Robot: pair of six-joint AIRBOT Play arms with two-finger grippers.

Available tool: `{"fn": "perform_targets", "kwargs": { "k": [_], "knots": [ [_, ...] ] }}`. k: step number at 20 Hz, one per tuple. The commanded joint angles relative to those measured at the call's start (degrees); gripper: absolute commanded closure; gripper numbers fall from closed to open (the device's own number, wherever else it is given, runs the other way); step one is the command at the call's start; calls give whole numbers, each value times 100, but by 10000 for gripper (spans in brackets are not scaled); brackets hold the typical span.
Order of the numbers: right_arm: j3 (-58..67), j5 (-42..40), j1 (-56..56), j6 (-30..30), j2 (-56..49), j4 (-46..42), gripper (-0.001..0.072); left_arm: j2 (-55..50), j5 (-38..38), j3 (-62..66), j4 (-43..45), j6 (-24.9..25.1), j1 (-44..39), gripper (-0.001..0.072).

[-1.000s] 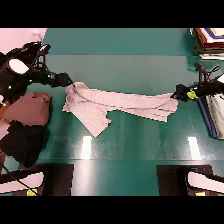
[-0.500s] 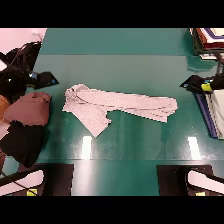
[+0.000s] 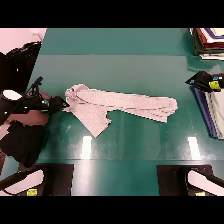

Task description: Fold the shirts.

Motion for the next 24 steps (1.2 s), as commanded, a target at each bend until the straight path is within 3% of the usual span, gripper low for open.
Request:
{"fn": "perform_targets", "kwargs": {
  "k": [1, 4, 13, 18, 21, 24],
  "knots": [
    [7, 26, 142, 2, 26, -2, 222, -229, 232, -205, -560, 382, 9, 151],
    [7, 28, 190, 2, 26, -2, 222, -251, 304, -203, -1058, 828, 9, 151],
    [7, 46, 190, 4, 26, 0, 222, -337, 260, -203, -774, 651, -286, 151],
    [7, 216, 166, 2, 28, -28, 222, -415, 903, -153, -1075, 643, -605, 151],
    [7, 304, 125, 2, 26, -31, 222, -417, 903, -122, -1078, 579, -605, 173],
    [7, 334, 125, 2, 26, -33, 227, -417, 944, -122, -1060, 544, -610, 678]
  ]
}}
